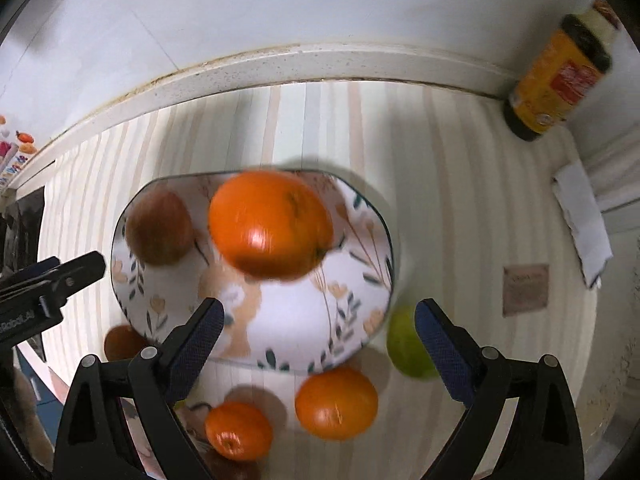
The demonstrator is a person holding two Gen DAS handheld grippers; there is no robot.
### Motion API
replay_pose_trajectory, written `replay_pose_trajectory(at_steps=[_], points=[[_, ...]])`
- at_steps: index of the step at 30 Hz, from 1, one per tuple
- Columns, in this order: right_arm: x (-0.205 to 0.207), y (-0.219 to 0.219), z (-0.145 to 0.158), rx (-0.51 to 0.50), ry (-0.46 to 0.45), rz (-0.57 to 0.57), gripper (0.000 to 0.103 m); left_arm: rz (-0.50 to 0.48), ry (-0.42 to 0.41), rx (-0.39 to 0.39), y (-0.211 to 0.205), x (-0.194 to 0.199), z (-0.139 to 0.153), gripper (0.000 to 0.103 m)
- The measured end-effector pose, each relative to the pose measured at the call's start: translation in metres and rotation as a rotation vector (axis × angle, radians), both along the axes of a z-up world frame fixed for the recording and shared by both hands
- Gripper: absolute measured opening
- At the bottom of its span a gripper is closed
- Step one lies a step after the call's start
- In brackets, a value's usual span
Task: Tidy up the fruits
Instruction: 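Lift both tools away from the plate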
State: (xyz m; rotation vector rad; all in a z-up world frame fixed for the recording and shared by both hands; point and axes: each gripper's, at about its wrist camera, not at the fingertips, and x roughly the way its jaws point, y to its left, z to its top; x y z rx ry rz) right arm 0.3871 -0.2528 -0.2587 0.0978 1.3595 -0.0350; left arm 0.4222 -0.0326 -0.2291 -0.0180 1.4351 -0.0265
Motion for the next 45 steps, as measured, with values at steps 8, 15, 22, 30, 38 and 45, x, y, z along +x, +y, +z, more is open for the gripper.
replay_pose_trajectory(at_steps=[8, 15, 22, 30, 38, 45], points=[[-0.053, 0.018, 0.044, -0.028, -0.108, -0.004, 0.098, -0.009, -0.110, 0.007, 0.007, -0.059, 0.039, 0.087], [-0.094, 0.028, 0.082, -0.025, -0.171, -0.014, 0.098, -0.027, -0.208, 0.002, 0.007, -0.100, 0.079, 0.087], [-0.132, 0.032, 0.115, -0.007, -0.219, -0.027, 0.098, -0.057, -0.281, -0.004, 0.007, -0.131, 0.117, 0.087], [-0.168, 0.038, 0.147, -0.008, -0.288, -0.038, 0.098, -0.061, -0.315, -0.032, 0.014, -0.160, 0.138, 0.087], [-0.181, 0.041, 0.156, 0.037, -0.311, -0.040, 0.098, -0.038, -0.315, -0.061, 0.022, -0.174, 0.140, 0.087], [-0.162, 0.026, 0.128, 0.091, -0.245, -0.070, 0.098, 0.016, -0.283, -0.044, 0.036, -0.159, 0.118, 0.103]])
